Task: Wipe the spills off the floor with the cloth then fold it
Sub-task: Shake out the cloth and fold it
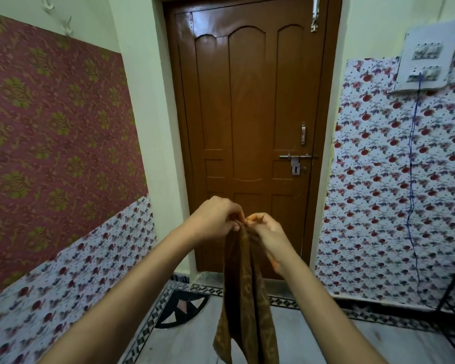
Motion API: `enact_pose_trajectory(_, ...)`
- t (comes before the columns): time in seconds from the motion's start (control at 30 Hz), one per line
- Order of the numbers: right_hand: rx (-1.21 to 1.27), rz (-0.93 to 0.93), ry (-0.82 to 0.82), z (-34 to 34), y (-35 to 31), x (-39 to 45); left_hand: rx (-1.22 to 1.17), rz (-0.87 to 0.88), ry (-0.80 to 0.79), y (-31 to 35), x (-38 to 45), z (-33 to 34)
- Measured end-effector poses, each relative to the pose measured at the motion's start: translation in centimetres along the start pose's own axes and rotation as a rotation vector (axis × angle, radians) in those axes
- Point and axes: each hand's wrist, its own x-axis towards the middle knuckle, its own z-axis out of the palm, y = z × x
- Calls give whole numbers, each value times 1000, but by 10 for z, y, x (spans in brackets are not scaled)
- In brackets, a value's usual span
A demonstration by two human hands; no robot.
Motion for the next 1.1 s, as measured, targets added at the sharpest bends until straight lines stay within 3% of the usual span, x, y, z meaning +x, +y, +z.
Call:
enact_pose_trajectory(0.1,-114,-275,79,0,11,-9,-13,-4,78,-4,1,-5)
enact_pose_trajectory(0.23,-42,-294,-6,2,21,-14,-95,6,173,-5,4,-4)
enact_pose_trajectory(0.4,-43,-382,49,4,25,-14,-233,-60,317,-8,3,4)
enact_pose_trajectory(0.73,-216,-515,68,-1,17,-7,-305,-88,293,-8,2,4)
enact_pose_trajectory(0.93,-187,-364,-84,-6,6,-9,-152,-84,256,-8,4,4)
enact_pose_trajectory(1.1,-561,-110,-367,-38,25,-14,-242,-178,396,-23,-1,-13)
